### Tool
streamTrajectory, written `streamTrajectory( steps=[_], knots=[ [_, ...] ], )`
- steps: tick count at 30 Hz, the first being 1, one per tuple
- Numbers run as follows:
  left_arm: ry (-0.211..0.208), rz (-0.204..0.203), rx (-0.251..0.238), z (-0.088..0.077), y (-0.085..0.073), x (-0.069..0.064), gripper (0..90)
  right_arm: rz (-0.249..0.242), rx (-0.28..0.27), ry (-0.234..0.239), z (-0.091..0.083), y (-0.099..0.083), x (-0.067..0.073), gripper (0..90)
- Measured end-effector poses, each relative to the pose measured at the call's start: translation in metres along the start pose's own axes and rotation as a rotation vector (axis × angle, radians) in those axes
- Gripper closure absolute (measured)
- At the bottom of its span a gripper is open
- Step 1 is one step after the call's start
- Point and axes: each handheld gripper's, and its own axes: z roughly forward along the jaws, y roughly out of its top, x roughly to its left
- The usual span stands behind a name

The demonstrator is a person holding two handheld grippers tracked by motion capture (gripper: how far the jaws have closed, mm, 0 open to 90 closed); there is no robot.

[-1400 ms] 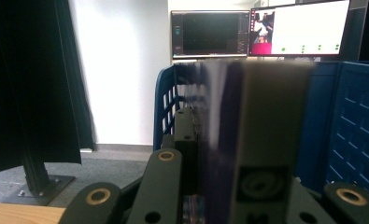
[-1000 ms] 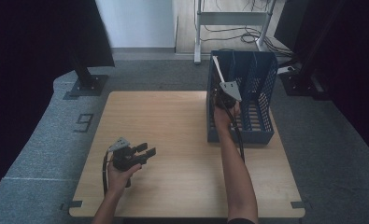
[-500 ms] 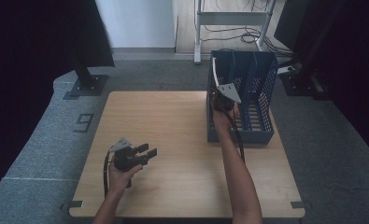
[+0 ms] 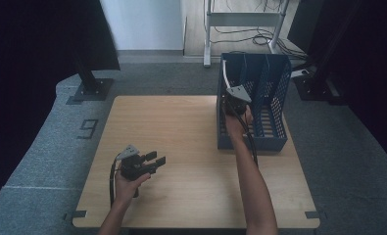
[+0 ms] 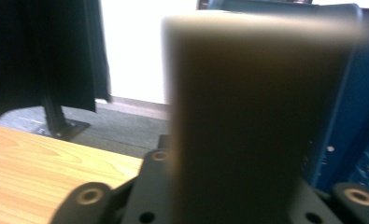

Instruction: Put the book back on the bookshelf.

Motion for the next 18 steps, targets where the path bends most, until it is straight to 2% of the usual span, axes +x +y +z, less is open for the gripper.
streamTrajectory(
  steps=[4,7,10,14,18],
  knots=[
    [0.002,0.000,-0.003,0.000,0.000,0.000,44.9,-0.036,-0.002,-0.035,0.001,0.001,-0.003,81.2],
    [0.004,-0.002,-0.001,0.000,0.000,0.001,44.9,-0.078,-0.018,-0.082,0.004,-0.001,-0.006,81.4],
    [0.006,-0.007,-0.004,0.000,-0.001,0.003,44.9,-0.074,-0.032,-0.104,0.008,-0.003,-0.008,81.3],
    [0.011,-0.017,-0.003,0.000,-0.001,0.006,44.9,-0.045,-0.039,-0.104,0.012,-0.003,-0.013,81.2],
    [0.010,-0.015,-0.002,0.000,-0.001,0.006,45.0,-0.066,-0.051,-0.077,0.012,-0.004,-0.008,80.8]
  ],
)
